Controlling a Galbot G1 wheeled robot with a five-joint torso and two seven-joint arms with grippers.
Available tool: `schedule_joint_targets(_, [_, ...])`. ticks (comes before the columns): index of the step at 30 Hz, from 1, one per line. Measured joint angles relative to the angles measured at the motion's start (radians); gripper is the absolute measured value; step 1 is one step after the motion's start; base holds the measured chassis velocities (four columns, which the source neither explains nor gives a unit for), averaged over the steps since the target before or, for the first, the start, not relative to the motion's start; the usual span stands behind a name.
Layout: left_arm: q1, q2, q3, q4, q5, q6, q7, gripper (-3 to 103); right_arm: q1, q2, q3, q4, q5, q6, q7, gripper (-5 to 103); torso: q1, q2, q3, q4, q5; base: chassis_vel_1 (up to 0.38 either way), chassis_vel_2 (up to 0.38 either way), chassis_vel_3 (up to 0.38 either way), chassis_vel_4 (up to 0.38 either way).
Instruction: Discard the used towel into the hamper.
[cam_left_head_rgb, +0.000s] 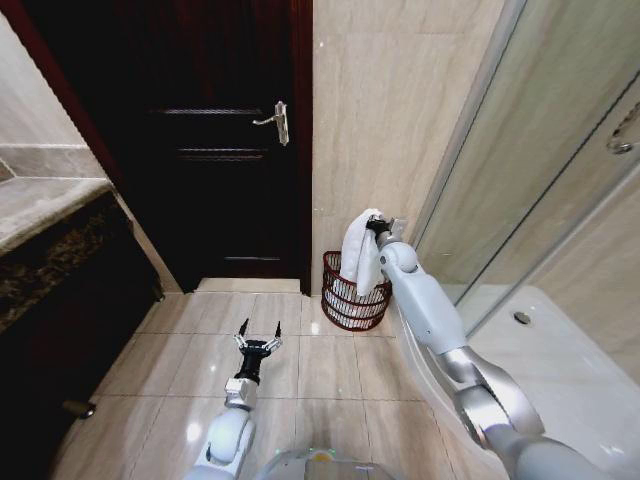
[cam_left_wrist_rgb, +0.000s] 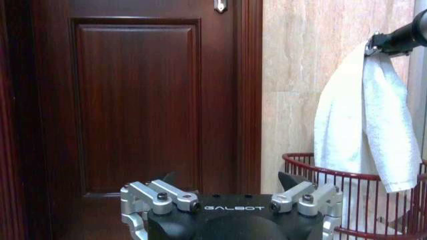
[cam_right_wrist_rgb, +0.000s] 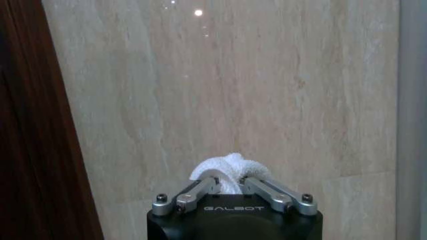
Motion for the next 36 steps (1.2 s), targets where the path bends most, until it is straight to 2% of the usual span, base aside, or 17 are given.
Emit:
schedule_joint_targets(10, [0.007,-0.003,0.000,0.001,0.002,-0.008,0.000,100,0.065,-0.012,-0.007,-0.007,0.016,0.000,0.009,6,-0.015,-0.040,-0.025,0.0001,-0.0002,0.000,0.000,0.000,0.000])
schedule_joint_targets(15, [0.006,-0.013,0.003,0.001,-0.001,-0.022,-0.017,100,0.032,-0.035,-0.009,0.038,0.024,0.000,0.016,6,-0.021,-0.058,-0.038,0.0001,-0.0002,0.000,0.000,0.000,0.000])
schedule_joint_targets(23, [0.005,-0.018,0.009,0.016,-0.001,-0.031,-0.031,100,-0.121,-0.087,0.005,0.180,-0.036,0.007,0.015,6,-0.022,-0.062,-0.041,-0.0002,0.0001,0.000,0.000,0.000,0.000])
schedule_joint_targets(36, [-0.008,-0.020,0.016,0.024,0.003,-0.031,-0.032,100,-0.168,-0.090,0.015,0.214,-0.071,0.017,-0.001,6,-0.020,-0.057,-0.037,0.0000,0.0000,0.000,0.000,0.000,0.000])
